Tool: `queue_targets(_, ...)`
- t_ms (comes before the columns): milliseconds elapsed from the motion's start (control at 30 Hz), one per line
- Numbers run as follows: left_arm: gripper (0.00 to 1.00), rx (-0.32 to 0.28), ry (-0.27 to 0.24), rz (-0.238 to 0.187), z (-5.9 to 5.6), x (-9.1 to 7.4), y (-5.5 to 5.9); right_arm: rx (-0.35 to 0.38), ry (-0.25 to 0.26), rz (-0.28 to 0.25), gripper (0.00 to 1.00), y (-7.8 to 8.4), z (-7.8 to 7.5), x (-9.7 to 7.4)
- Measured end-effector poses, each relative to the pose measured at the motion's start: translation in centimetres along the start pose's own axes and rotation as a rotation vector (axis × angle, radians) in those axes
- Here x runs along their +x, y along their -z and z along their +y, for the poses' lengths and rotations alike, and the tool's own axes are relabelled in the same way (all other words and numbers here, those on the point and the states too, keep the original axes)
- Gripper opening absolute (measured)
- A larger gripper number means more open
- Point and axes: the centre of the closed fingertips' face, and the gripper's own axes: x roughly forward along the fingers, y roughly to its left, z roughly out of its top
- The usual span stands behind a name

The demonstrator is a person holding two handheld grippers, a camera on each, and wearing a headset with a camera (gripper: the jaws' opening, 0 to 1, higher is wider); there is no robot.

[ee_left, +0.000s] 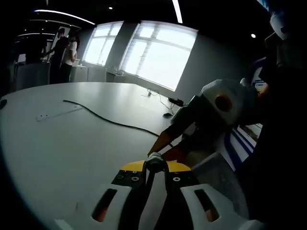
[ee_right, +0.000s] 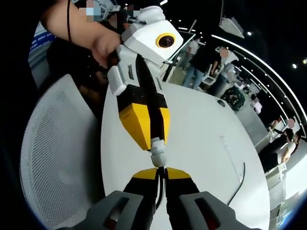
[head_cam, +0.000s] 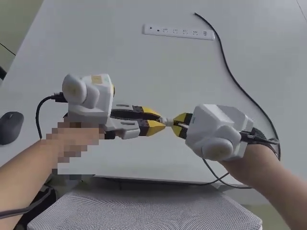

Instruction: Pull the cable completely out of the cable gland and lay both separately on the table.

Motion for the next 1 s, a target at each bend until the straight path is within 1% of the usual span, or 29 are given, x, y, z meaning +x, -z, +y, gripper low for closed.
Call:
queue_targets(133,0.15,0.002,0.001,-0.005,-0.1,0.0,-0.1,0.025,0.013,-0.012,0.00,0.1,-0.2,-0.2)
queue_targets(300,0.15,-0.003,0.001,-0.014,-0.3,0.0,-0.2,0.059,0.017,-0.029,0.00,0.1,-0.3,-0.4)
queue_targets(367,0.15,-0.002,0.000,-0.016,-0.3,0.0,-0.3,0.075,0.025,-0.014,0.00,0.6,-0.6,-0.4)
queue_targets(433,0.15,0.003,-0.002,-0.017,-0.2,-0.1,-0.3,0.110,0.029,-0.002,0.00,1.3,-0.8,-0.4)
queue_targets(500,0.15,-0.002,0.002,-0.016,-0.3,-0.2,-0.2,0.155,0.030,0.002,0.00,1.9,-0.9,-0.5)
queue_targets(533,0.15,0.000,0.002,-0.018,-0.3,-0.2,-0.2,0.193,0.030,-0.004,0.00,2.2,-1.0,-0.5)
queue_targets(600,0.15,0.003,0.002,-0.015,-0.3,-0.3,-0.2,0.246,0.023,-0.012,0.00,2.8,-1.0,-0.4)
queue_targets(667,0.15,0.008,0.000,-0.012,-0.3,-0.3,-0.1,0.312,0.028,-0.001,0.00,3.9,-1.2,-0.4)
queue_targets(733,0.15,0.013,0.000,-0.011,-0.4,-0.3,0.0,0.371,0.030,-0.010,0.00,4.7,-1.3,-0.3)
queue_targets(933,0.15,0.023,0.004,-0.011,-0.4,-0.4,0.1,0.560,0.037,0.030,0.00,7.7,-1.6,-0.2)
queue_targets(967,0.15,0.023,0.005,-0.011,-0.4,-0.4,0.1,0.602,0.031,0.038,0.00,8.2,-1.5,-0.1)
queue_targets(1000,0.15,0.022,0.005,-0.012,-0.5,-0.4,0.1,0.644,0.032,0.060,0.00,9.0,-1.4,-0.1)
